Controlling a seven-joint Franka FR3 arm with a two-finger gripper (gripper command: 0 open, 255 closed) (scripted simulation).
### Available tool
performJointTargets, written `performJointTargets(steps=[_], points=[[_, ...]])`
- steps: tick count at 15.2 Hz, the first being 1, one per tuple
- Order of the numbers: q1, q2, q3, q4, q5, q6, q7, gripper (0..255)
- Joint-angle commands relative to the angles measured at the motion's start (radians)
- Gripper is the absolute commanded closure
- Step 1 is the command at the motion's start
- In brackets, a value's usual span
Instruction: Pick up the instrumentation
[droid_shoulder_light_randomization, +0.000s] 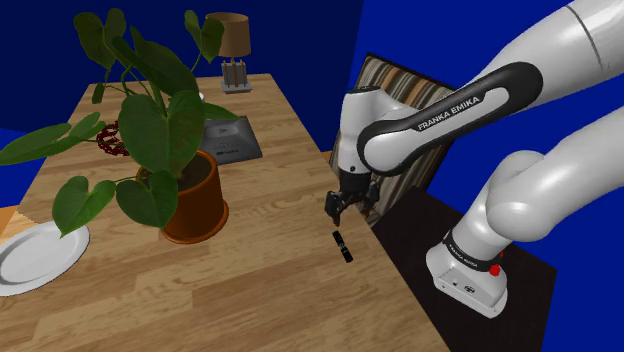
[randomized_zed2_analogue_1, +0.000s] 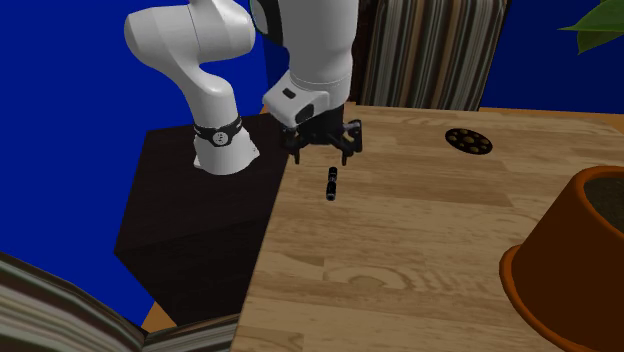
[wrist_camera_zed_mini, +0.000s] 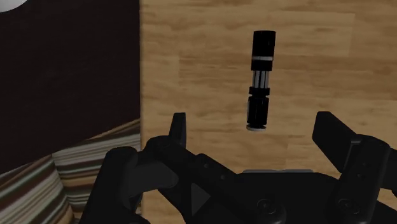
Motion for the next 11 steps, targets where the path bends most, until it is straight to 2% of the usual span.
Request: performJointTargets(steps=[1, 3, 11], points=[[0.01, 0.08, 0.041, 0.008, 0.021, 0.072, 0.055, 0], [0.011, 0.158, 0.071, 0.019, 0.026, 0.137, 0.097, 0], [0.003, 0.297, 0.087, 0.007, 0.012, 0.286, 0.093, 0]])
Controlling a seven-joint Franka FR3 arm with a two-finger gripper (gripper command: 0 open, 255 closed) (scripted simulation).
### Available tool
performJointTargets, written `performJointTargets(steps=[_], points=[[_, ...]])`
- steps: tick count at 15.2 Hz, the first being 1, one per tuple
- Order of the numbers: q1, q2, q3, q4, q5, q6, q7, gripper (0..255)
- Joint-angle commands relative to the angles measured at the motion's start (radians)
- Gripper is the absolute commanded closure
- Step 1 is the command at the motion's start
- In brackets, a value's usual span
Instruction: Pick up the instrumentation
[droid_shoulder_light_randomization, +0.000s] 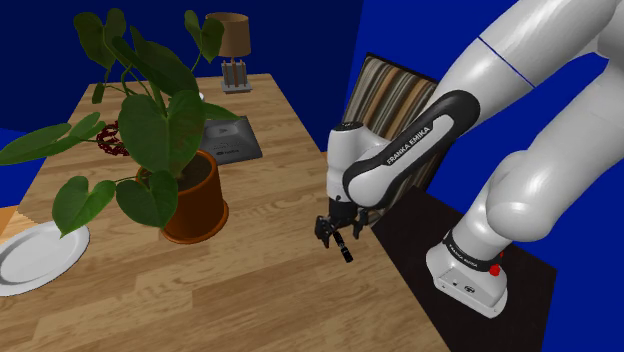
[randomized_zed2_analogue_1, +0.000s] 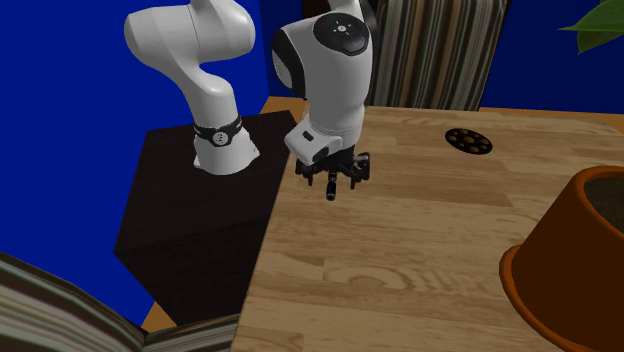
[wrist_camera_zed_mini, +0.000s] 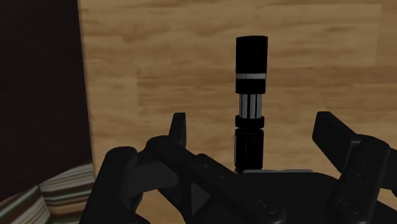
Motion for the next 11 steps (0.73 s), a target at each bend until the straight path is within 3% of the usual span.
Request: performJointTargets(steps=[1, 2, 11], points=[[0.001, 0.014, 0.002, -0.001, -0.001, 0.016, 0.001, 0], [0.0, 0.013, 0.001, -0.002, -0.001, 0.015, 0.0, 255], [0.001, 0.014, 0.002, -0.001, -0.001, 0.016, 0.001, 255]])
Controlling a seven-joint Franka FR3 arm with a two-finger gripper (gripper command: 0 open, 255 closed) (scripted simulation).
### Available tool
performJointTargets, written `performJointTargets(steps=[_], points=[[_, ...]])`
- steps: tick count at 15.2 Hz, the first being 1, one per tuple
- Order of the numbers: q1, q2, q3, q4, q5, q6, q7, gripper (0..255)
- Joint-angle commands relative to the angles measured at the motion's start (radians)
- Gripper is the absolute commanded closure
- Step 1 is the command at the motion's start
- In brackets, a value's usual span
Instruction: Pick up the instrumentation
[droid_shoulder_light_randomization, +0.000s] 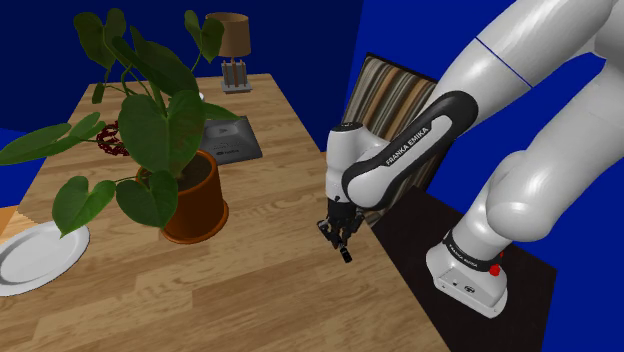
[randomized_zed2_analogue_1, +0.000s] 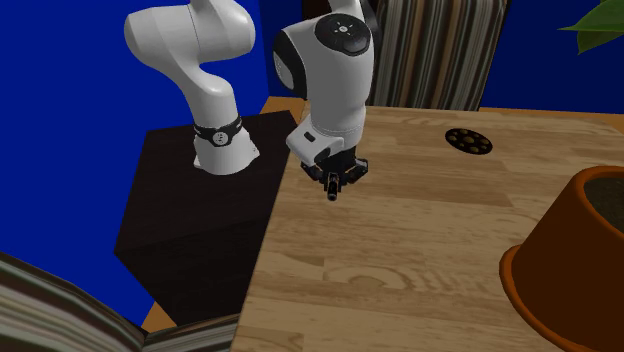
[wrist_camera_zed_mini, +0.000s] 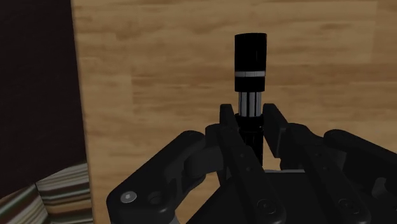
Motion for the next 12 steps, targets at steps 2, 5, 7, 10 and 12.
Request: performJointTargets(steps=[2, 5, 7, 10, 12], points=[[0.002, -0.034, -0.003, -0.004, 0.008, -0.038, -0.003, 255], [0.005, -0.09, -0.009, 0.001, 0.014, -0.097, -0.002, 255], [0.007, -0.125, -0.014, 0.005, 0.015, -0.136, 0.0, 255], [0.009, -0.175, -0.022, 0.014, 0.016, -0.194, 0.004, 255], [0.011, -0.206, -0.028, 0.021, 0.015, -0.232, 0.007, 255]])
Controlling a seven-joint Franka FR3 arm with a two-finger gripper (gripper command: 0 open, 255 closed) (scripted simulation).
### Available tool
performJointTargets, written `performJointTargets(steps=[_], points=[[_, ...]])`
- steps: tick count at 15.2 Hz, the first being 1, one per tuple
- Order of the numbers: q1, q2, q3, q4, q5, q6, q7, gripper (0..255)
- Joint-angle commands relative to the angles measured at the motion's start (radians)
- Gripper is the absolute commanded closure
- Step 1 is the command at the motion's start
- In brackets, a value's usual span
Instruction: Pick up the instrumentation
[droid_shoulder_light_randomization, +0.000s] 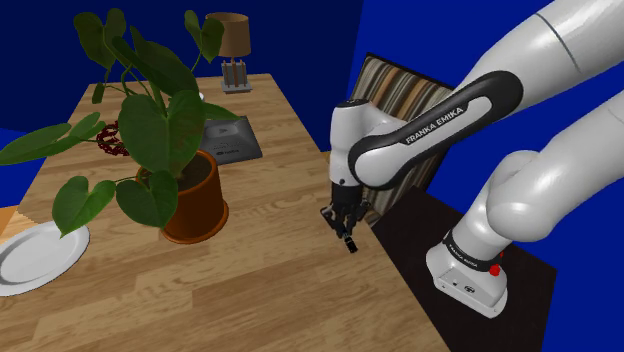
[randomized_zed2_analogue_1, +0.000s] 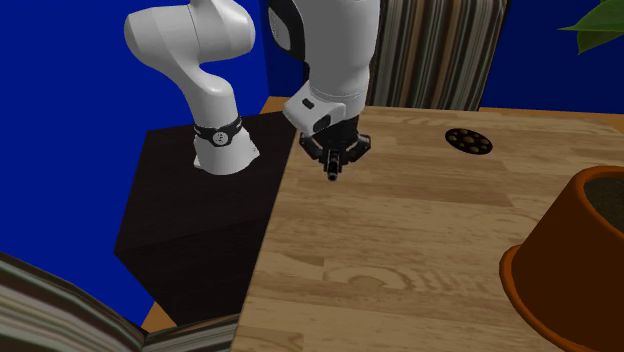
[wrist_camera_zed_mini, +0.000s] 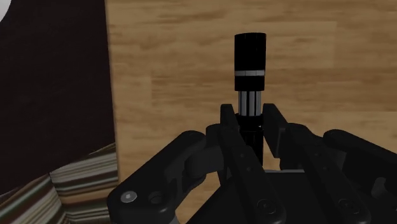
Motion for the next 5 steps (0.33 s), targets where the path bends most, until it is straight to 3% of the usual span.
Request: performJointTargets(steps=[1, 5], points=[[0.001, -0.029, -0.007, 0.007, -0.002, -0.037, 0.003, 255], [0.002, -0.06, -0.014, 0.017, -0.005, -0.077, 0.007, 255]])
